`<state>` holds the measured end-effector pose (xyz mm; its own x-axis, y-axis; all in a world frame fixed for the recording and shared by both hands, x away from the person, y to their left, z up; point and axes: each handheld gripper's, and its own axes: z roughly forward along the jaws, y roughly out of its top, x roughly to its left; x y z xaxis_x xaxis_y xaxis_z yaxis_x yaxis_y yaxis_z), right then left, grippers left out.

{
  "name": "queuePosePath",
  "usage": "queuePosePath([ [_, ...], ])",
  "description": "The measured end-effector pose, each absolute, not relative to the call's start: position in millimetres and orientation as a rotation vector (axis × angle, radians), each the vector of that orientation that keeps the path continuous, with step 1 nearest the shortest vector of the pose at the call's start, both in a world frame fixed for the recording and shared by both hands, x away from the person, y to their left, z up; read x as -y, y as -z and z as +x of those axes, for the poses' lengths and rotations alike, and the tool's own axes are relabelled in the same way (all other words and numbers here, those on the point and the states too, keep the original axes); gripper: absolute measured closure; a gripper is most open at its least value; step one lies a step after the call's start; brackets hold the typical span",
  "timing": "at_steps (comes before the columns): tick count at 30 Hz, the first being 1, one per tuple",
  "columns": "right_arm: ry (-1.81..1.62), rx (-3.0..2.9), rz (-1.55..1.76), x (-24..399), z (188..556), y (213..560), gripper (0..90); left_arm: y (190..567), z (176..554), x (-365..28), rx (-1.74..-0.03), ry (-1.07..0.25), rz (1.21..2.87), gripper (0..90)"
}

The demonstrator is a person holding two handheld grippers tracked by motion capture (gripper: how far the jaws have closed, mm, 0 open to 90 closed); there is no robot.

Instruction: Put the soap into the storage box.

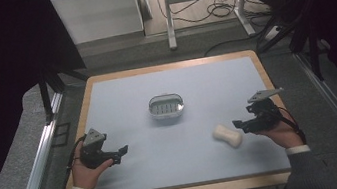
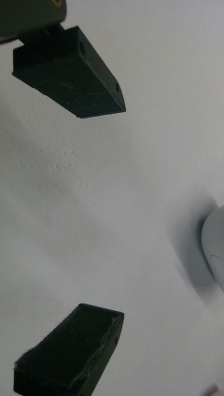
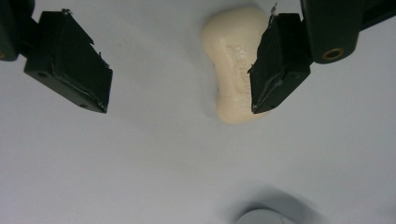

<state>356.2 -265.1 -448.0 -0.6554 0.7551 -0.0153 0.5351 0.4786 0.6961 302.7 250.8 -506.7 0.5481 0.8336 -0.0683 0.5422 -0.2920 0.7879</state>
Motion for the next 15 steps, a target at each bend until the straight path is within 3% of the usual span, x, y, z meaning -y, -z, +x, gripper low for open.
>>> queuePosePath([
  [15,-0.943,-2.443,1.074,259.1,353.0,440.2,21.1,507.6,313.0,-249.7,-1.109,-0.455,1.975,3.5],
])
